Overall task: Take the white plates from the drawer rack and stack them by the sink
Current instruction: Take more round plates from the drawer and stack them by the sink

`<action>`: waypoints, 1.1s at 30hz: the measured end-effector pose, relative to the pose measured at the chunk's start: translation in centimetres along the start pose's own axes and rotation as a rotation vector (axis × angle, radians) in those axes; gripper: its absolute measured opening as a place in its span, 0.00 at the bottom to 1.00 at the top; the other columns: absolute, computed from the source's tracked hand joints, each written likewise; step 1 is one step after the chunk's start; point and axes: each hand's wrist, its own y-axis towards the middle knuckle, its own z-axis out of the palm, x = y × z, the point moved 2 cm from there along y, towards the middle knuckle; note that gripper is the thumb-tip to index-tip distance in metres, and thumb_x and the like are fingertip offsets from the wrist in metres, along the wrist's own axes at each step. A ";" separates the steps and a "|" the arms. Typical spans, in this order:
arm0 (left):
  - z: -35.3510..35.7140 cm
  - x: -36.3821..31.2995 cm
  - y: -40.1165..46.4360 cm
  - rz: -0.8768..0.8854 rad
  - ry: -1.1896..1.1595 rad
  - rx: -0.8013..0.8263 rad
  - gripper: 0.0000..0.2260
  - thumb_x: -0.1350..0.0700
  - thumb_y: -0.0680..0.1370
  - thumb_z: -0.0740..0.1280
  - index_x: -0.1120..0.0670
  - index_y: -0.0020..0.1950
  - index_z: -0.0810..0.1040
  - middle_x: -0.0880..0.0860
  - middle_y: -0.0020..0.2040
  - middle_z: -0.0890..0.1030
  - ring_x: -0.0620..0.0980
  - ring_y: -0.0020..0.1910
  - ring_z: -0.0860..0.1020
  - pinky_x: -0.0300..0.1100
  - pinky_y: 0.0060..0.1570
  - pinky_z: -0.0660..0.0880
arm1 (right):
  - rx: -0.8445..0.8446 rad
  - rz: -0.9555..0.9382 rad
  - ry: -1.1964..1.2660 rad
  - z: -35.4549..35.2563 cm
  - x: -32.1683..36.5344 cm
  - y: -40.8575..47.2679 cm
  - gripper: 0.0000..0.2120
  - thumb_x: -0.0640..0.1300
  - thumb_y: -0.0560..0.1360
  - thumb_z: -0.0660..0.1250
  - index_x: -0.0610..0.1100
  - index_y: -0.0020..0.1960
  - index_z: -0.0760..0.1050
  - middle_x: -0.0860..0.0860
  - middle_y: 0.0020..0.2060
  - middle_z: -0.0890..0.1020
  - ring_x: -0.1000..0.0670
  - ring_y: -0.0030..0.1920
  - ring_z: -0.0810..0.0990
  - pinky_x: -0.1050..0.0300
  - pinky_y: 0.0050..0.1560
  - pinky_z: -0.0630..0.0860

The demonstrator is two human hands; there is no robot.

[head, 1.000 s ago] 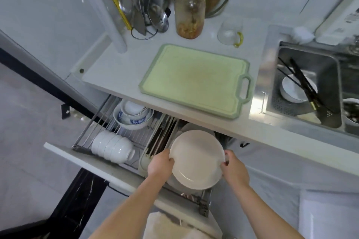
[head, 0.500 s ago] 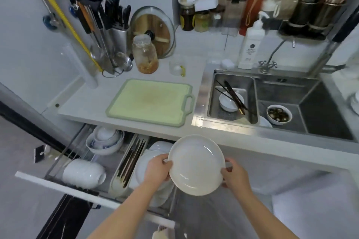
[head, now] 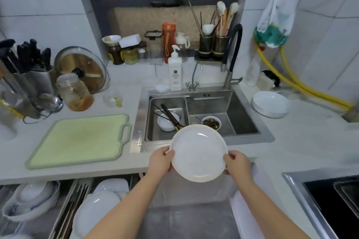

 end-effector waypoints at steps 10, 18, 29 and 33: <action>9.5 -7.8 8.0 0.092 0.047 0.193 0.10 0.57 0.78 0.60 0.57 0.46 0.80 0.54 0.33 0.78 0.53 0.29 0.77 0.51 0.36 0.82 | -0.209 0.078 0.099 -7.1 0.0 7.0 0.08 0.36 0.73 0.62 0.31 0.42 0.77 0.40 0.33 0.78 0.42 0.33 0.77 0.39 0.39 0.83; 15.2 -13.1 15.0 0.128 0.046 0.324 0.10 0.58 0.79 0.58 0.56 0.43 0.77 0.53 0.32 0.76 0.50 0.29 0.75 0.36 0.21 0.73 | -0.356 0.171 0.098 -9.2 0.6 12.7 0.12 0.38 0.72 0.62 0.40 0.31 0.75 0.46 0.26 0.77 0.46 0.26 0.77 0.46 0.37 0.83; 22.7 -18.5 21.4 0.117 0.123 0.436 0.11 0.54 0.80 0.58 0.53 0.56 0.78 0.54 0.44 0.80 0.57 0.46 0.80 0.42 0.29 0.78 | -0.477 0.220 0.075 -12.9 1.7 19.6 0.12 0.40 0.73 0.61 0.33 0.42 0.79 0.37 0.37 0.84 0.42 0.35 0.84 0.39 0.45 0.82; 25.7 -20.0 23.3 0.137 0.095 0.439 0.10 0.56 0.79 0.60 0.56 0.54 0.80 0.55 0.45 0.81 0.57 0.47 0.80 0.48 0.37 0.82 | -0.467 0.225 0.074 -14.7 1.3 22.9 0.13 0.41 0.73 0.61 0.31 0.44 0.77 0.36 0.36 0.83 0.40 0.37 0.84 0.38 0.46 0.81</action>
